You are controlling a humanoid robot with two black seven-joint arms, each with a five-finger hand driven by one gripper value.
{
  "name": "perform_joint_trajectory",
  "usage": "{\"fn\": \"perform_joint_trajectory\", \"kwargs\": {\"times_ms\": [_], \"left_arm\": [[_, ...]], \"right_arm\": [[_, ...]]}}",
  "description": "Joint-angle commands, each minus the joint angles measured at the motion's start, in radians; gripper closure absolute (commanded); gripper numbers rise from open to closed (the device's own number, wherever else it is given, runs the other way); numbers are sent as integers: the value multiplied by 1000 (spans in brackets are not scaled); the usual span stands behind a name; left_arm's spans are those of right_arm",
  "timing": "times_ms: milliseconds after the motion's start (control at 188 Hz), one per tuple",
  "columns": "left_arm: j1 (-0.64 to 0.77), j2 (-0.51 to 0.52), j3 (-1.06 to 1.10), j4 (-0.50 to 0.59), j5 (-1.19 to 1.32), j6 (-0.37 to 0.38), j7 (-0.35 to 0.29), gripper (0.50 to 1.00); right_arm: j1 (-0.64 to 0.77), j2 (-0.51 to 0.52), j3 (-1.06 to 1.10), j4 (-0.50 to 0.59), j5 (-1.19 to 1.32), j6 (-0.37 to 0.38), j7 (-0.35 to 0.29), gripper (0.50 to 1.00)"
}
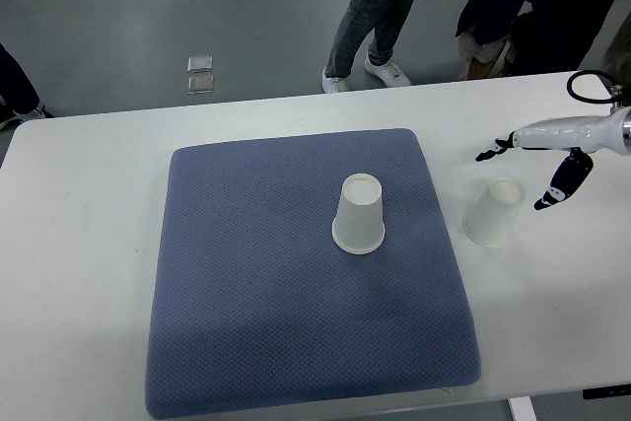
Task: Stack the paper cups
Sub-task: 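Lower the right hand down beside the white cup on the table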
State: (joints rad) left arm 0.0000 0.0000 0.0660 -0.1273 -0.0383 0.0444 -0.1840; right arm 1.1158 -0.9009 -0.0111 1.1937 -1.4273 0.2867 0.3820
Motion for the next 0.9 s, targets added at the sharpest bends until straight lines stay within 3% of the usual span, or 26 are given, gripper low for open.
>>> {"fn": "perform_joint_trajectory", "kwargs": {"times_ms": [0, 495, 894], "left_arm": [[0, 0, 0, 0, 0, 0, 0, 500], [0, 0, 0, 0, 0, 0, 0, 500], [0, 0, 0, 0, 0, 0, 0, 500]], "right_arm": [[-1, 27, -20, -2, -30, -20, 0, 591], [-37, 108, -46, -78, -166, -135, -2, 597], [-73, 134, -47, -74, -180, -139, 0, 601]]}}
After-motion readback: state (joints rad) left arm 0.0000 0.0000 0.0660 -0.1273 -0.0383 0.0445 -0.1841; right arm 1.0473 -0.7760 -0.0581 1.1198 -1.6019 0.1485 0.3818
